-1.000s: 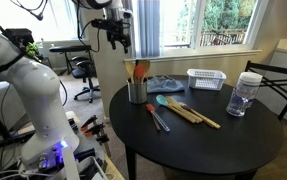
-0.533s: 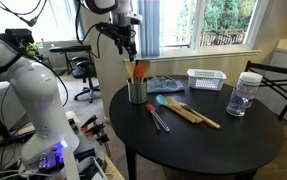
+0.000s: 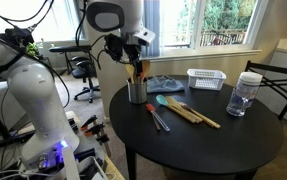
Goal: Pick up the orange spatula and put it in the silver utensil holder
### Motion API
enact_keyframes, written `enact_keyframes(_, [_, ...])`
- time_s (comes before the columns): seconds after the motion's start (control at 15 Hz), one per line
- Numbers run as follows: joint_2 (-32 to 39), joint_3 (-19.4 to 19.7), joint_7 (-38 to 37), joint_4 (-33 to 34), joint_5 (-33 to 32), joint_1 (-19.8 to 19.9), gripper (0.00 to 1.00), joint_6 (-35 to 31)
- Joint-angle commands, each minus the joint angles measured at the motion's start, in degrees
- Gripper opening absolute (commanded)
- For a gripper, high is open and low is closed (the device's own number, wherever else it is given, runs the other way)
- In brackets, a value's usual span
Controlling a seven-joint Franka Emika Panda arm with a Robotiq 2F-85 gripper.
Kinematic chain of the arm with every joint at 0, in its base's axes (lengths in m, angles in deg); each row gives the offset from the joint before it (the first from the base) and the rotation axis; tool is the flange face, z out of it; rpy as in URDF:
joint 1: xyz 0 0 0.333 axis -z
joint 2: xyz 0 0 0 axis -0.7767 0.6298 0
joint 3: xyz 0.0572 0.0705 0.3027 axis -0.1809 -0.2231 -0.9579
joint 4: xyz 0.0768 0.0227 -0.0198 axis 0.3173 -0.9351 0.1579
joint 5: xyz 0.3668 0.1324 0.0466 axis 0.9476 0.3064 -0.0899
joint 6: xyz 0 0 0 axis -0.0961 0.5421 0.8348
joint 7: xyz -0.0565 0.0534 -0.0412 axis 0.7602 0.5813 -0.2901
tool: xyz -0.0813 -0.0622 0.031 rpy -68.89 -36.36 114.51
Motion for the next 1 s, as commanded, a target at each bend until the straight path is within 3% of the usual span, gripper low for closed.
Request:
enact_keyframes(0.0, [6.38, 2.08, 0.46, -1.15, 4.96, 2.16, 1.0, -7.11])
enact_keyframes(0.6, [21.22, 3.71, -3.69, -0.78, 18.91, 2.77, 1.0, -21.9])
enact_keyframes(0.93, [27.85, 5.11, -5.84, 2.06, 32.86, -0.18, 1.0, -30.78])
